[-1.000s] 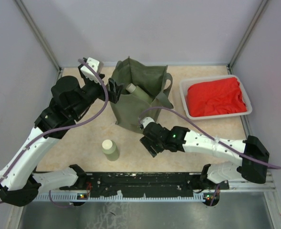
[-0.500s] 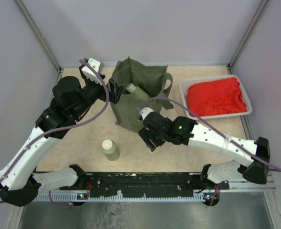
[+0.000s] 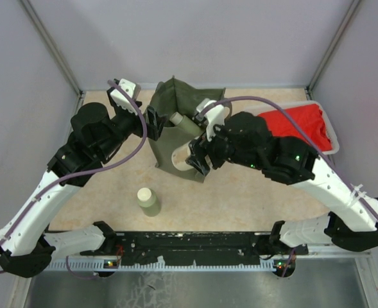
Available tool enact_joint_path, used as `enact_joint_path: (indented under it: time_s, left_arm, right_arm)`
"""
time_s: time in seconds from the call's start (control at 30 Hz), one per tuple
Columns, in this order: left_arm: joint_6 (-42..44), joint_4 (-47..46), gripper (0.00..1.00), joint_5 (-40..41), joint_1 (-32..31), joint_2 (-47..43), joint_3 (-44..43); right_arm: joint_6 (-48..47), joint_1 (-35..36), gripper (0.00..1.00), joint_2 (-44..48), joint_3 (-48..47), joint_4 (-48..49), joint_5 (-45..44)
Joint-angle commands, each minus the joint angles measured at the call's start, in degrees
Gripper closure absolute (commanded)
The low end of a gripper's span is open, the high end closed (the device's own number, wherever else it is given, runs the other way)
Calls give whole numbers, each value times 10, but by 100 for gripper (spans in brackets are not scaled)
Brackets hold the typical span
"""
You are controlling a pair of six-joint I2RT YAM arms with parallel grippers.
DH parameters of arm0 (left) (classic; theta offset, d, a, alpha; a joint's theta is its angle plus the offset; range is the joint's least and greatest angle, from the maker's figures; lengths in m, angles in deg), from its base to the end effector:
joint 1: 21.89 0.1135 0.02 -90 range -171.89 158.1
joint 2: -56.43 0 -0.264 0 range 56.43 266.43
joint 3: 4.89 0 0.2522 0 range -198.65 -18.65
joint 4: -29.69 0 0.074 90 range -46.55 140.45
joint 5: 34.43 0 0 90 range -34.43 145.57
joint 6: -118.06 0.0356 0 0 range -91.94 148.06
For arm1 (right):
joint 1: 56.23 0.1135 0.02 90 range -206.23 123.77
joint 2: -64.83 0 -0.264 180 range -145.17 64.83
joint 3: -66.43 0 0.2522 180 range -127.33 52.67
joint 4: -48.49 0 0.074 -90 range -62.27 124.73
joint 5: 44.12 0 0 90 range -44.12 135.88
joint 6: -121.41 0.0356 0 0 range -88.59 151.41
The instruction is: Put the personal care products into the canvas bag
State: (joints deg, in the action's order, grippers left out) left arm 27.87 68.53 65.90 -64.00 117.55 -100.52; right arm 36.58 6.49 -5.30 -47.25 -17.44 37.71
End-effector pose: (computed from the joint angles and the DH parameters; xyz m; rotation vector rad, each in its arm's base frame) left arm 0.1593 -0.1354 0.4793 0.4627 1.5957 -0.4143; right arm 0.1026 0.1879 0.4940 -0.8833 1.8081 0.6326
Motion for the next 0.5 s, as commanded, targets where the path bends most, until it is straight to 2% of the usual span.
enact_joint_path:
  time_s: [0.0,0.23,0.37,0.47]
  left_arm:
    - [-2,8,0,-8,1,-15,-27]
    - [0,16,0,-10,1,-25,-30]
    - [3,26,0,-4,1,-35,-30]
    - [6,33,0,0,1,-40,-31]
  right_arm:
    - [-53,-48,100,-44,-107,80,39]
    - [-91,-140,100,-170,-306,24,100]
    - [-97,-185,100,-225,-339,18,158]
    - [-107,-192,100,-262,-341,18,152]
